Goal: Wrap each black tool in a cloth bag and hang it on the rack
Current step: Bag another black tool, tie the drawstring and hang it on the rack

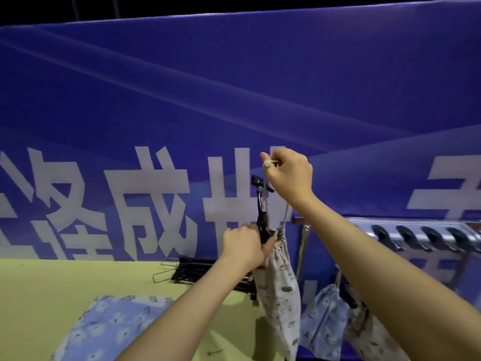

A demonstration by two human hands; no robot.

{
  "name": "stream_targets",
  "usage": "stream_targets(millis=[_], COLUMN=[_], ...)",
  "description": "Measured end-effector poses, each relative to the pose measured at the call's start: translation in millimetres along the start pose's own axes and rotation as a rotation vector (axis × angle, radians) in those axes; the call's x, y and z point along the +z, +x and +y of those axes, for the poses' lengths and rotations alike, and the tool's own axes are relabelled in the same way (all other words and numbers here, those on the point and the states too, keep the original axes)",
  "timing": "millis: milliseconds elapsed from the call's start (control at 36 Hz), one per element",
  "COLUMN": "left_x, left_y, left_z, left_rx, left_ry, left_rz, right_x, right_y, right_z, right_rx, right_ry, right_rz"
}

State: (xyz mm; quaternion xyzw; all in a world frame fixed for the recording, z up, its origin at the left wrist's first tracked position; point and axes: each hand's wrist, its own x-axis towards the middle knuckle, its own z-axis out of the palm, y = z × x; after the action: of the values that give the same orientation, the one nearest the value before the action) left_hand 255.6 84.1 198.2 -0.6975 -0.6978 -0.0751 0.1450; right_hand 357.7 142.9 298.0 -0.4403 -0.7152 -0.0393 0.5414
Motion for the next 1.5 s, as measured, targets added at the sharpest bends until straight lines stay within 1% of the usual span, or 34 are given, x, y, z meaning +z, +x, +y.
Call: stream_targets(millis=[56,139,333,417,500,556,667,833,917,1056,1167,1306,1389,1500], left_x=[-3,-2,-2,-1,6,12,22,44,55,77,90,103,113,123], left_y=[-7,-13,-23,-24,-22,-23,-27,-24,-20,-12,-5,15,29,47], left_z=[28,67,150,182,214,232,265,295,308,329,345,377,397,425], left_rx=[0.006,0.030,0.070,0.125,0.220,0.248,0.203,0.128,0.143,0.189,0.193,0.152,0.121,0.007], left_ry=[-0.033,-0.085,-0.285,-0.336,-0.394,-0.511,-0.794,-0.984,-1.002,-0.999,-1.001,-0.970,-0.920,-0.938], left_rz=[-0.011,0.013,0.128,0.126,0.016,-0.098,-0.232,-0.390,-0.469,-0.533,-0.565,-0.573,-0.548,-0.511], right_x=[-24,-54,-116,-140,-160,-170,-188,-207,-214,-221,-220,-223,-224,-228], right_y=[-9,-26,-75,-97,-117,-129,-148,-170,-178,-189,-193,-188,-183,-175], right_z=[18,47,121,151,179,196,226,258,275,303,329,370,397,435], right_rx=[-0.014,-0.026,0.051,0.107,0.160,0.196,0.268,0.309,0.340,0.391,0.391,0.439,0.481,0.530], right_ry=[-0.017,-0.060,-0.144,-0.166,-0.198,-0.211,-0.247,-0.379,-0.442,-0.469,-0.483,-0.389,-0.281,-0.133], right_rz=[-0.044,-0.111,-0.222,-0.271,-0.341,-0.369,-0.422,-0.542,-0.584,-0.617,-0.667,-0.664,-0.674,-0.718])
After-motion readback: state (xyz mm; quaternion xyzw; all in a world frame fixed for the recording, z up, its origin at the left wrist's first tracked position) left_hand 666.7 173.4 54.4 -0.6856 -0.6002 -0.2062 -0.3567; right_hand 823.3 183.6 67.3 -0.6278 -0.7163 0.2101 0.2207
